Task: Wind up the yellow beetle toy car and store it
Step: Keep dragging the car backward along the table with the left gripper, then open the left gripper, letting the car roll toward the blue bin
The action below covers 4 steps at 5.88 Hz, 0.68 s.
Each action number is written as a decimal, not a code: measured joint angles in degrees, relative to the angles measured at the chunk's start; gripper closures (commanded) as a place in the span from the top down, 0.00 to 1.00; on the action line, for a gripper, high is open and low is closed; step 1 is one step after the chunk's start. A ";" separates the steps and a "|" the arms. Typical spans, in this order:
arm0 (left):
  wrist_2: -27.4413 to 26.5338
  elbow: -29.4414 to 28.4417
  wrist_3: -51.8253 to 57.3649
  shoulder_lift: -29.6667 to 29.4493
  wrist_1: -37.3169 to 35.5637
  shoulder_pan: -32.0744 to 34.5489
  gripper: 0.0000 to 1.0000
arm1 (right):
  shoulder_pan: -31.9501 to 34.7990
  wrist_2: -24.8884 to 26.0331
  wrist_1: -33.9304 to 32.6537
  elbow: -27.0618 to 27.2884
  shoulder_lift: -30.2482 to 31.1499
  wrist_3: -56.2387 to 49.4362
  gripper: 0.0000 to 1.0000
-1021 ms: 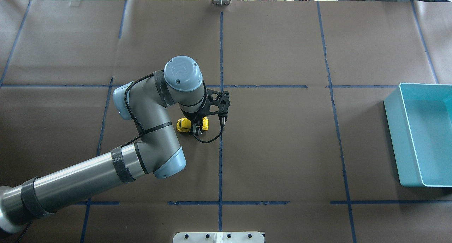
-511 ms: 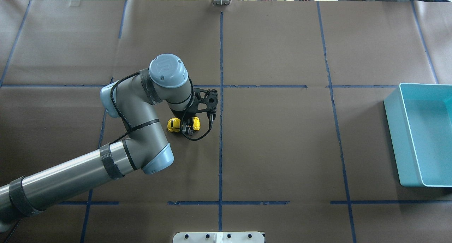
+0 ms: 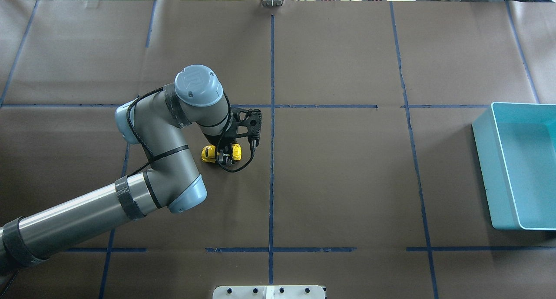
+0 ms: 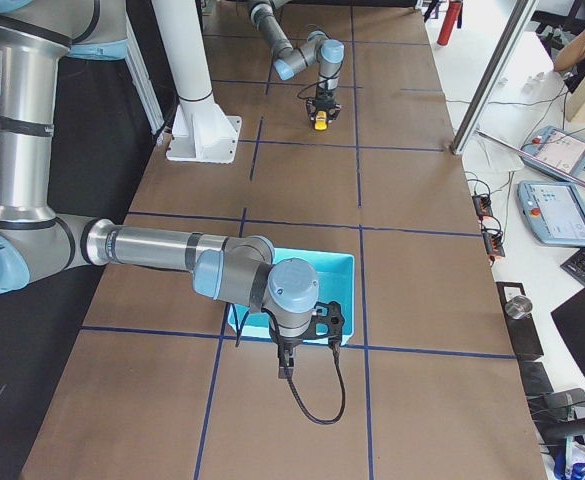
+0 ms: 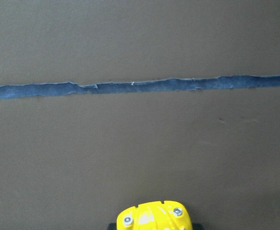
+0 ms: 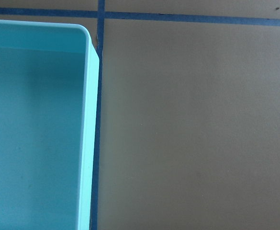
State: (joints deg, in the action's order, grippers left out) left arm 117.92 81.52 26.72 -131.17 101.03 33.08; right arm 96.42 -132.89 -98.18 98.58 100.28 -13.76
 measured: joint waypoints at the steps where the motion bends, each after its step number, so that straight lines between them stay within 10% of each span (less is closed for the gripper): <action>1: 0.14 0.24 0.00 0.27 0.08 0.03 0.99 | 0.00 0.00 0.00 0.01 0.00 -0.56 1.00; 4: 0.78 1.19 -0.09 0.78 0.13 0.05 1.00 | 0.00 0.07 -0.02 -0.19 0.00 -2.22 1.00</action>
State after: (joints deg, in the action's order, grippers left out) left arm 118.70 82.71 26.63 -130.39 101.16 33.13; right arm 96.42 -132.82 -98.20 98.39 100.28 -15.98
